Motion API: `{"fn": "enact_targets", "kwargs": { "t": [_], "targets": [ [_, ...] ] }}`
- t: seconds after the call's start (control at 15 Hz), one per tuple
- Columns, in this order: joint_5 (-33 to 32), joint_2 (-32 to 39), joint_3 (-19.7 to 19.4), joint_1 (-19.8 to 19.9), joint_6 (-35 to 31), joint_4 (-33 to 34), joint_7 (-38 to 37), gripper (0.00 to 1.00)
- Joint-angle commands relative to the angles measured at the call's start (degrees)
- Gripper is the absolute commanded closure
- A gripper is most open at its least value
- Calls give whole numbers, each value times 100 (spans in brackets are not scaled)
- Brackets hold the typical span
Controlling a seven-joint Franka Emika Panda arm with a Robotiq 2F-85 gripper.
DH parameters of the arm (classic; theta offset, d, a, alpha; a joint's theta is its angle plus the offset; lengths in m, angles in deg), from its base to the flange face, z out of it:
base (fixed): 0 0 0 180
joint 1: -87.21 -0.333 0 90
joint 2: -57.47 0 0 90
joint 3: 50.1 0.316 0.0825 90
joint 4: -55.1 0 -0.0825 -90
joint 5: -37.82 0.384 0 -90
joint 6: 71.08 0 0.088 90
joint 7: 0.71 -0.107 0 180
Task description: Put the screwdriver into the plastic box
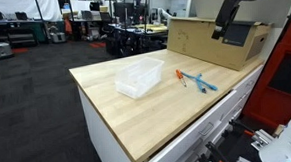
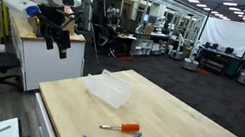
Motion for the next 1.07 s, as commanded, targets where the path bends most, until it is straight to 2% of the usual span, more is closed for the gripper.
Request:
{"fn": "enact_targets", "kwargs": {
  "t": [0.0, 0.47, 0.8, 1.0],
  "targets": [
    [31, 5, 37, 52, 20, 18, 29, 0],
    [31, 5, 37, 52, 20, 18, 29, 0],
    [121, 731, -113, 252, -1241, -323, -162, 0],
    [101, 1449, -199, 632, -1756, -259, -768, 0]
  ]
}}
